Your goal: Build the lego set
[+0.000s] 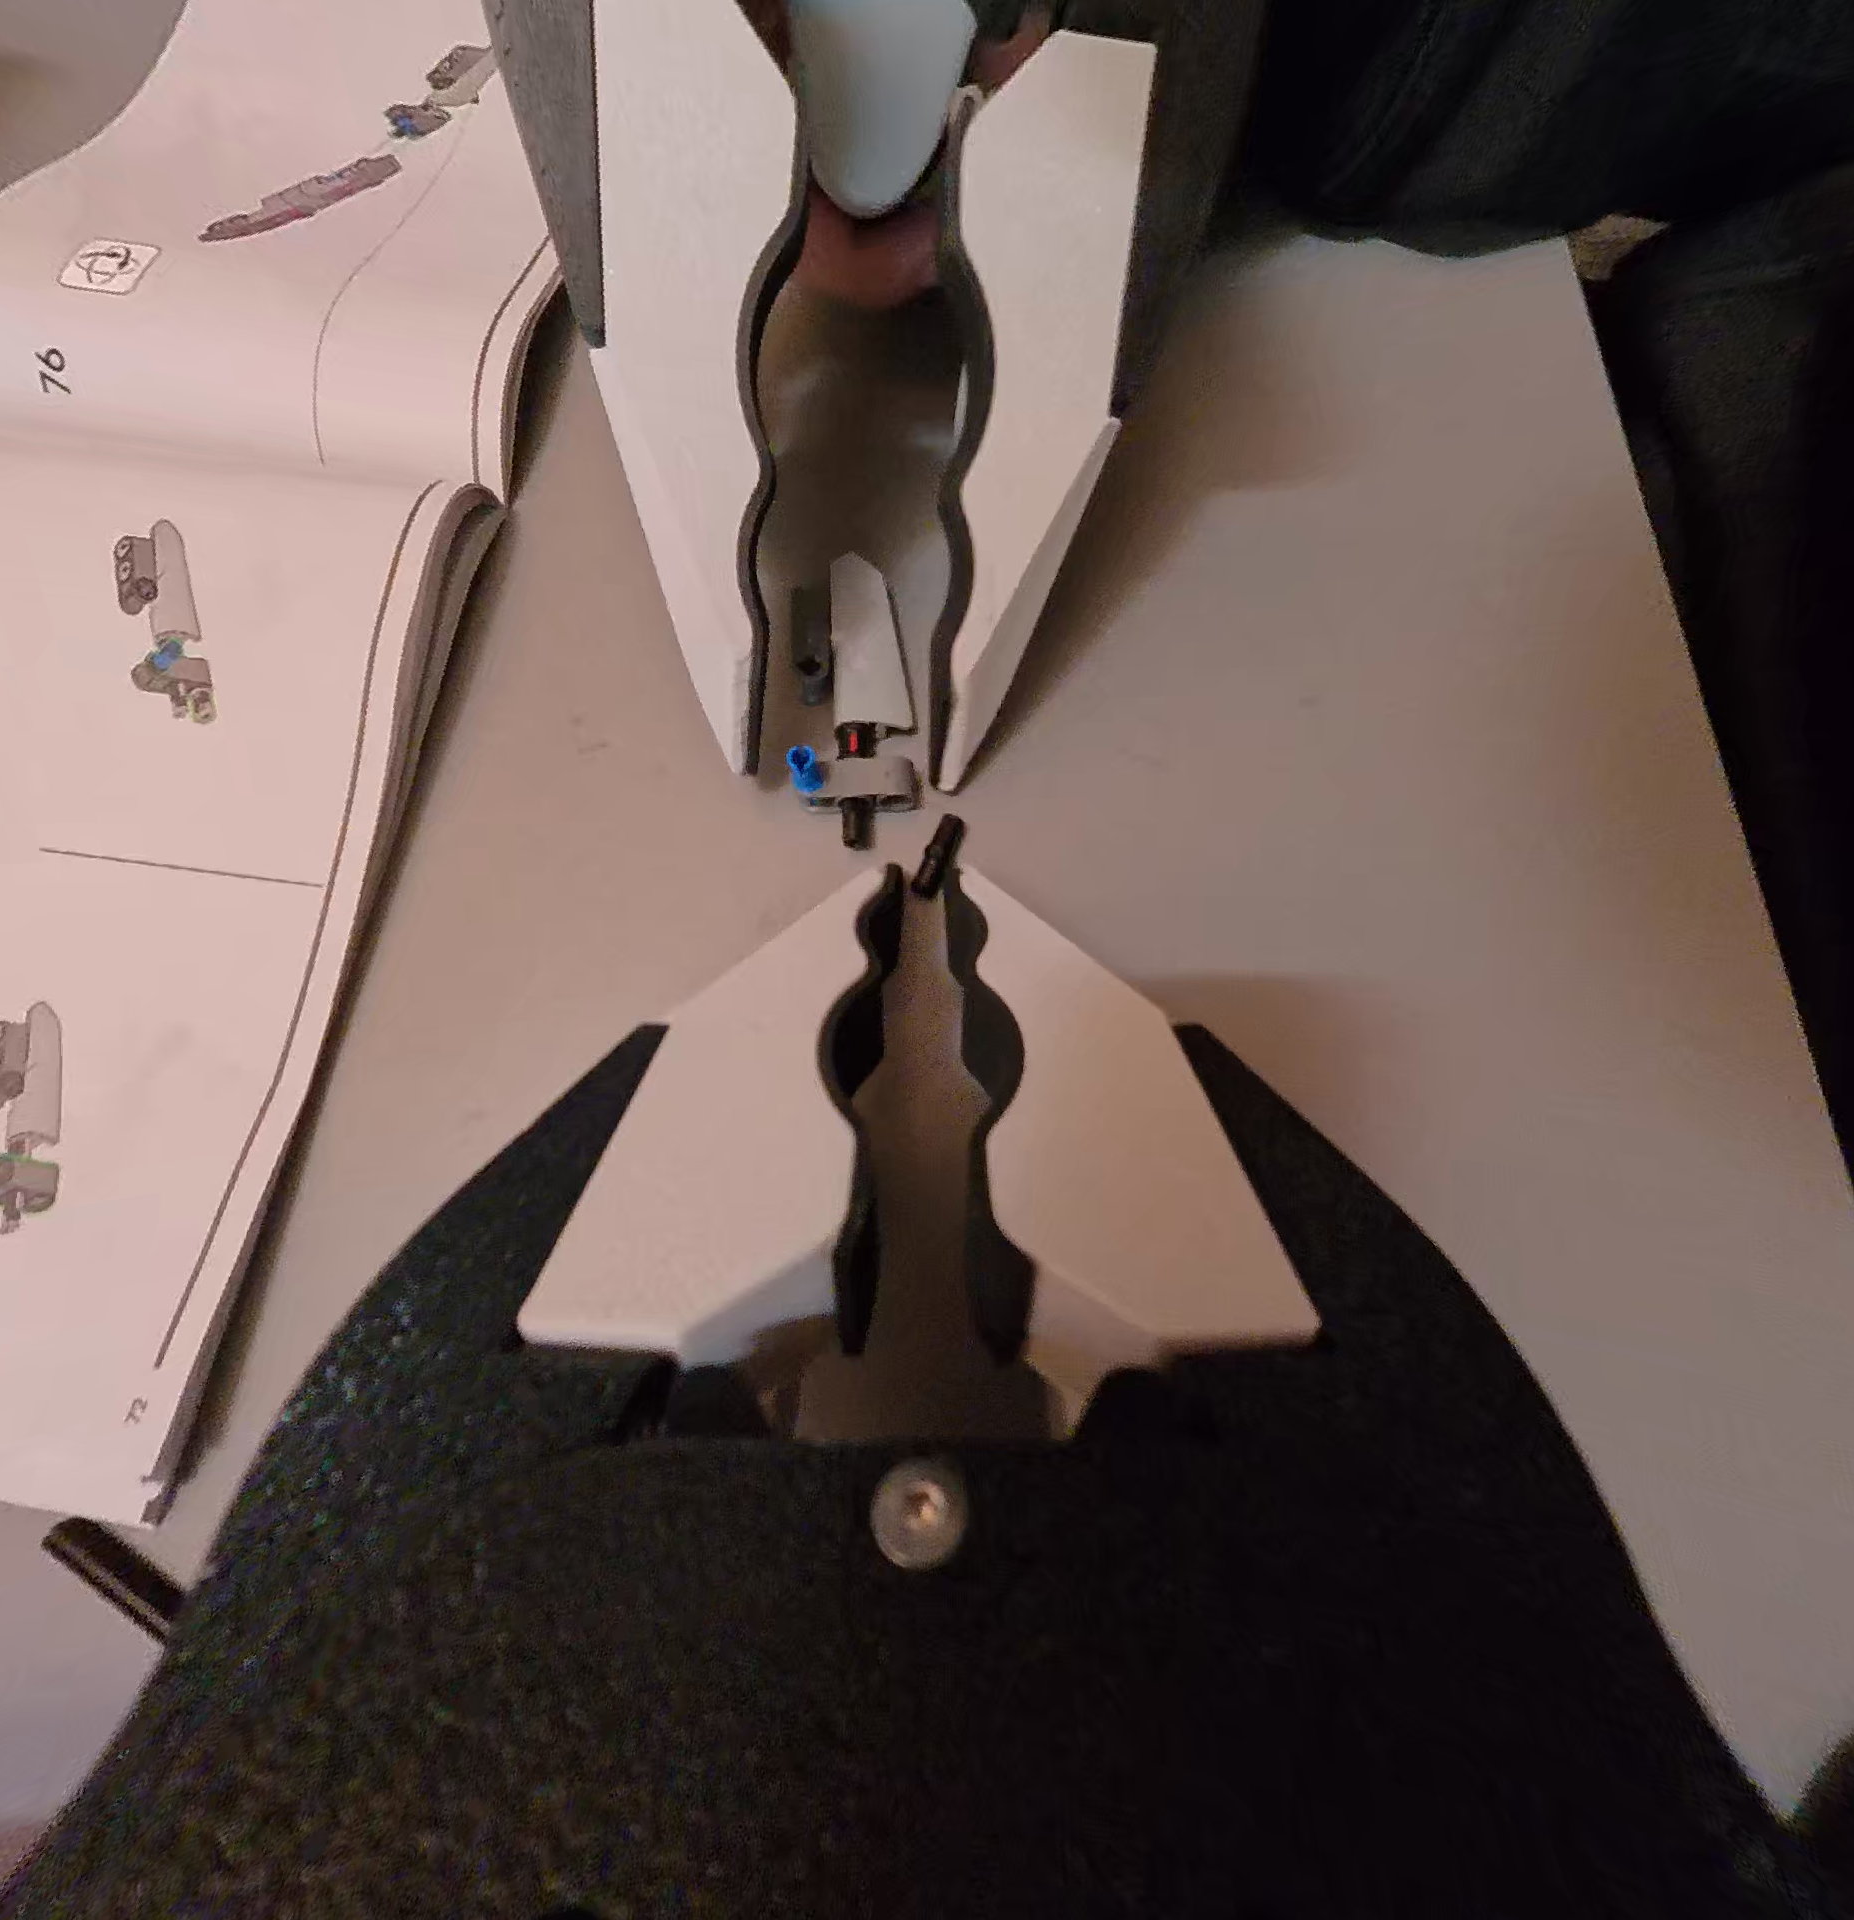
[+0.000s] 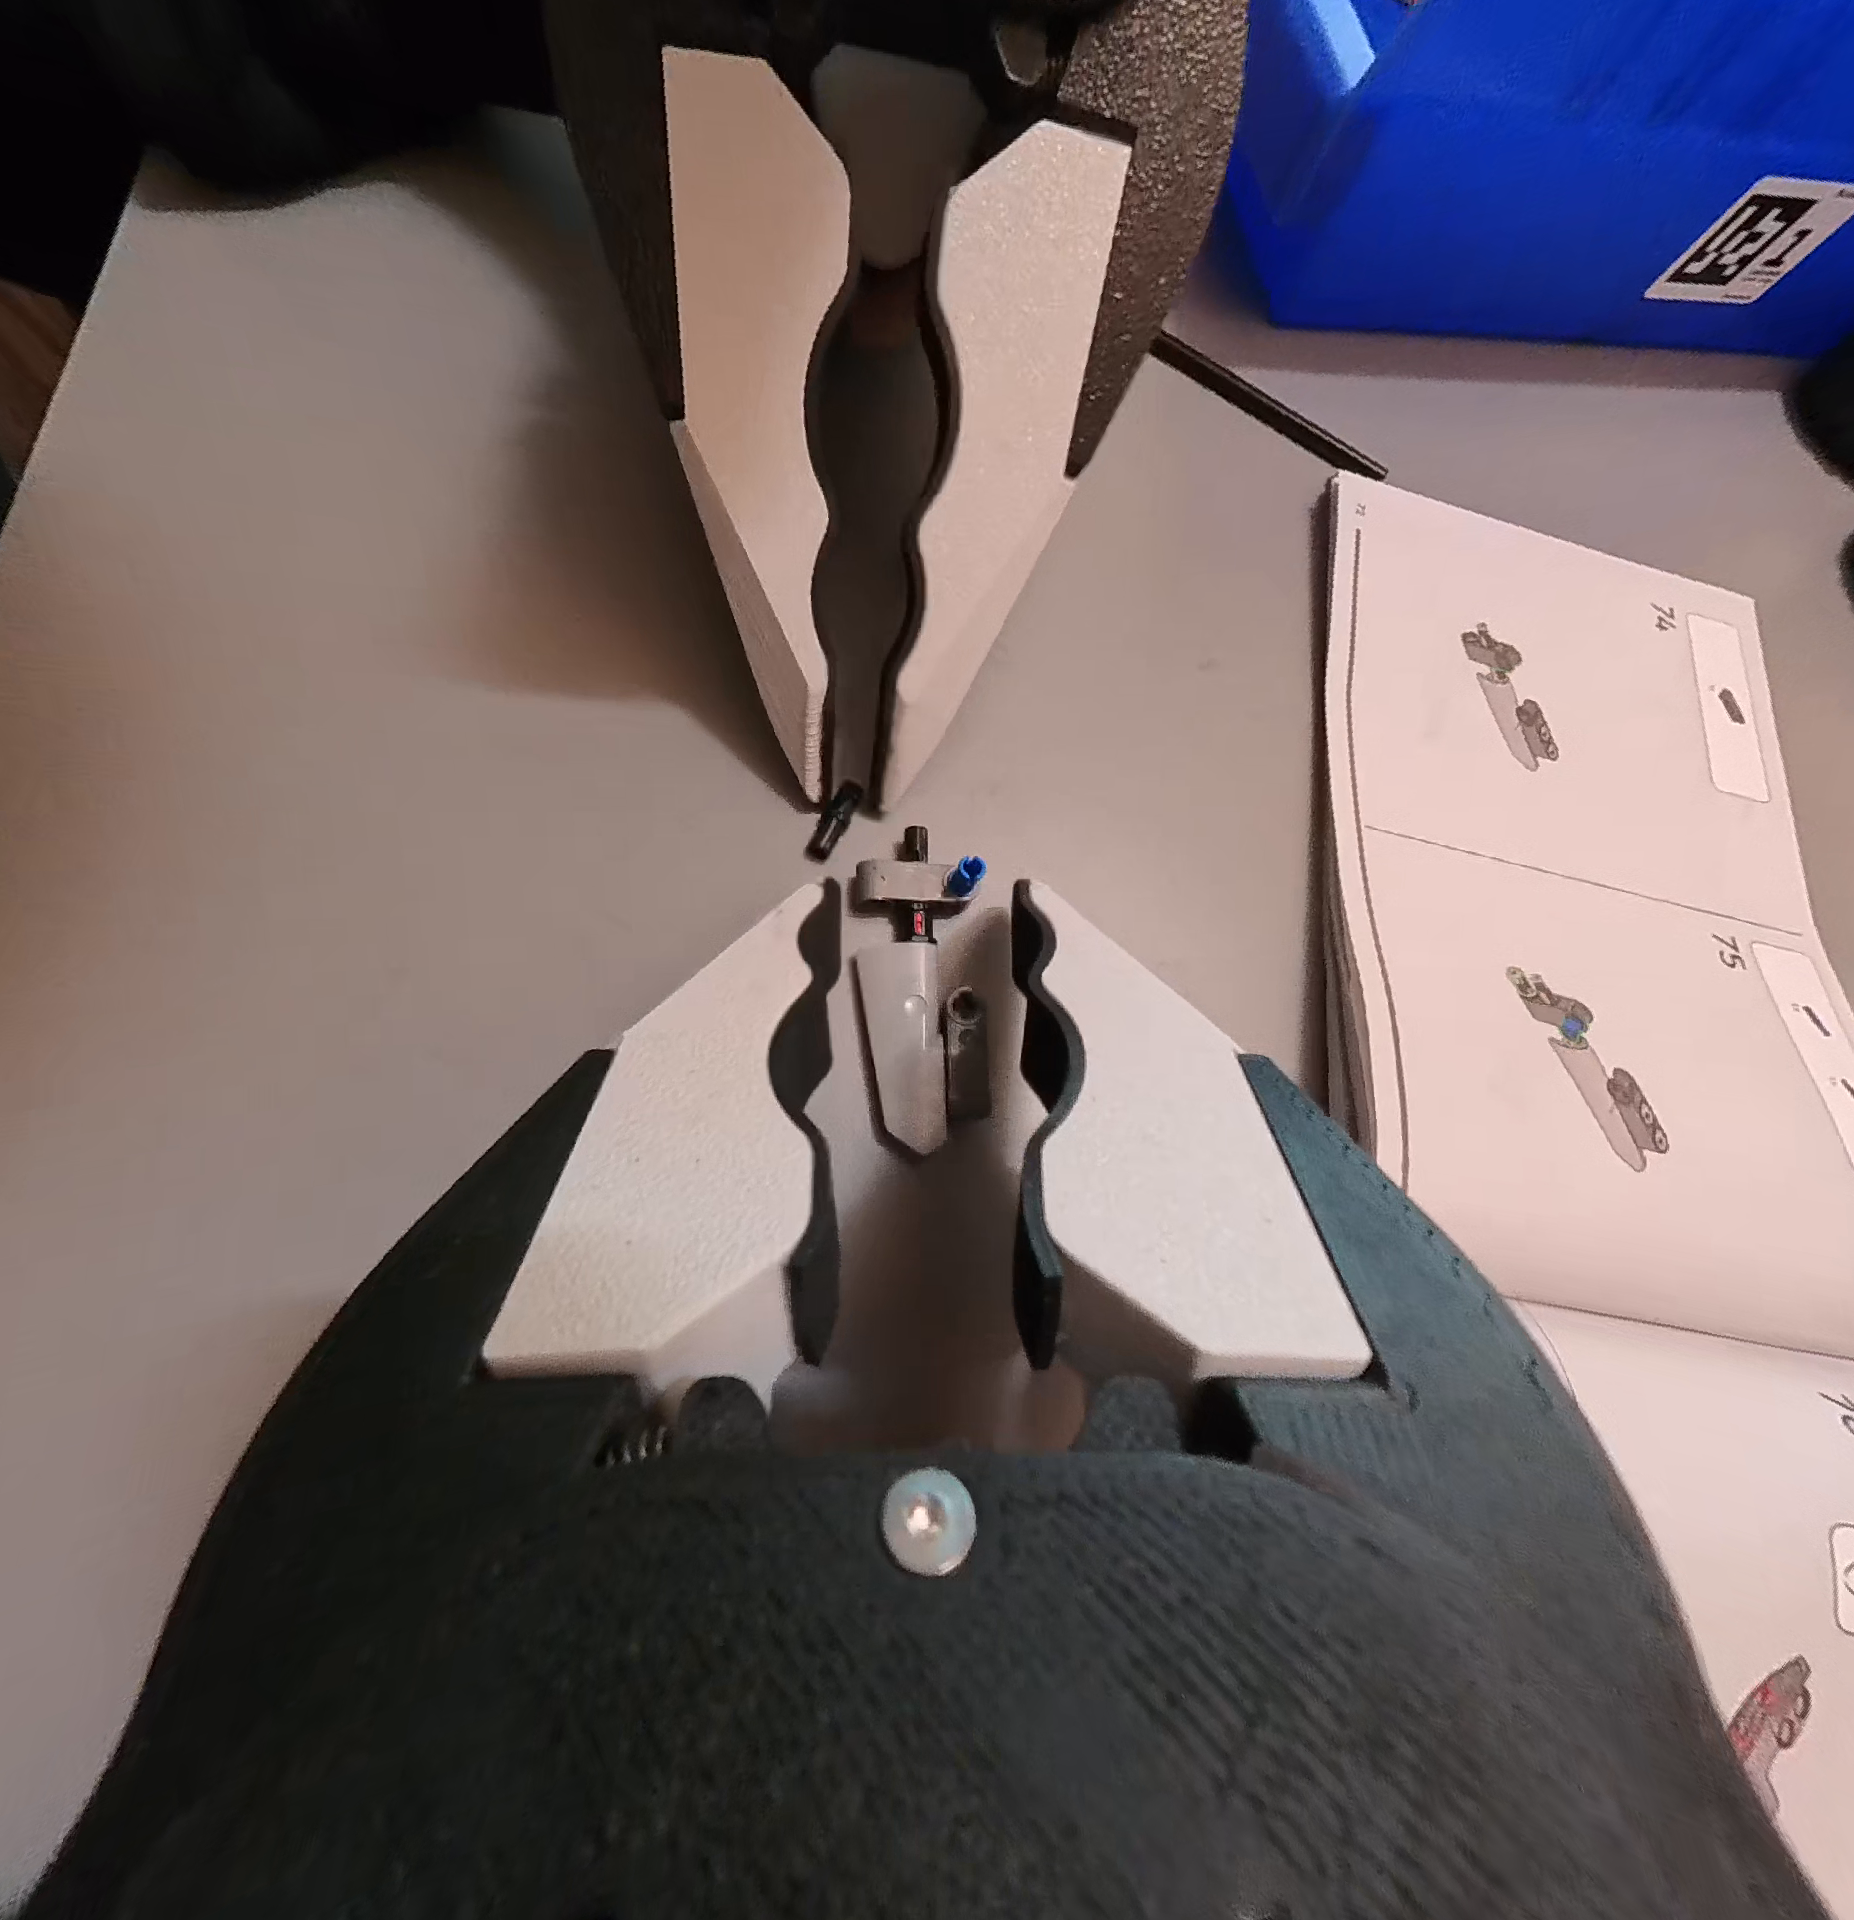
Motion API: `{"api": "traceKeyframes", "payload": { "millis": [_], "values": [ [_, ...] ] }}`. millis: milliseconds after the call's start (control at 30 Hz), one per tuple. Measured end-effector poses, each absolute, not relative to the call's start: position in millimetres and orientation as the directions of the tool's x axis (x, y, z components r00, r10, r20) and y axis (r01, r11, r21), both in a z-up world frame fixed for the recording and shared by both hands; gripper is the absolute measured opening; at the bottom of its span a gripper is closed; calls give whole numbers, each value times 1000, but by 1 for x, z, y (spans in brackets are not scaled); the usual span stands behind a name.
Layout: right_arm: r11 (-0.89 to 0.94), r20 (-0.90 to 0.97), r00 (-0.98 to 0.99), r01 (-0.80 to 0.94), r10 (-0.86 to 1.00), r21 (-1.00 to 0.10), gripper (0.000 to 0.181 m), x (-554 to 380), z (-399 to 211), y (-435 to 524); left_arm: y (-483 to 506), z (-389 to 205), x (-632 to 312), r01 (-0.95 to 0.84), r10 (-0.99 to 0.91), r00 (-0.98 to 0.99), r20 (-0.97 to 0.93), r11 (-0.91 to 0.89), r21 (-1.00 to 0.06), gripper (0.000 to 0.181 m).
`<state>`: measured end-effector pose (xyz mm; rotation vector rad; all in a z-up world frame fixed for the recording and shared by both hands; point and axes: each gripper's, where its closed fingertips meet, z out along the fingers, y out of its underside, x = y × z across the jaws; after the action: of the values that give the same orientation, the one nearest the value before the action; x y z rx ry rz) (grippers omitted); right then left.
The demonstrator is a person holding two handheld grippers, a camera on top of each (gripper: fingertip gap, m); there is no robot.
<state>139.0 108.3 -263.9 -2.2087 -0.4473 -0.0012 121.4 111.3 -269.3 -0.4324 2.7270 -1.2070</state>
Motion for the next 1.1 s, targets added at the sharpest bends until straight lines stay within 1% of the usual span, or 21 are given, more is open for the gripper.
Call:
{"api": "traceKeyframes", "payload": {
  "millis": [33, 167, 367, 467, 500, 667, 800, 1000, 1067, 1100],
  "values": [
    [-568, 152, 935, 318, 320, -760, 29, 139, -264, 108, 111, -269, 121, -204, -306, -952, -2, 641, -740, 3],
    [-566, 153, 933, 321, 325, -759, 28, 138, -264, 108, 111, -269, 121, -198, -303, -953, -8, 642, -741, 2],
    [-557, 168, 927, 338, 334, -759, 28, 138, -264, 109, 111, -269, 123, -193, -310, -950, -21, 642, -742, 7],
    [-556, 167, 926, 340, 338, -758, 27, 137, -264, 109, 110, -269, 122, -178, -298, -954, -30, 647, -742, 5],
    [-557, 166, 927, 338, 337, -758, 28, 137, -264, 109, 109, -269, 120, -171, -288, -957, -32, 650, -741, 2],
    [-555, 171, 925, 343, 339, -758, 27, 137, -264, 109, 108, -269, 117, -162, -267, -963, -24, 652, -741, 2],
    [-555, 171, 925, 344, 340, -758, 26, 137, -264, 108, 109, -269, 119, -169, -280, -960, -27, 649, -742, 8],
    [-556, 168, 926, 340, 337, -758, 27, 136, -263, 109, 108, -269, 118, -150, -267, -963, -40, 654, -741, 6],
    [-557, 166, 927, 338, 336, -759, 27, 137, -264, 108, 106, -269, 119, -134, -265, -962, -61, 657, -742, 8],
    [-557, 166, 927, 339, 337, -758, 27, 136, -264, 108, 106, -269, 118, -131, -256, -965, -57, 659, -741, 3]
  ]
}}
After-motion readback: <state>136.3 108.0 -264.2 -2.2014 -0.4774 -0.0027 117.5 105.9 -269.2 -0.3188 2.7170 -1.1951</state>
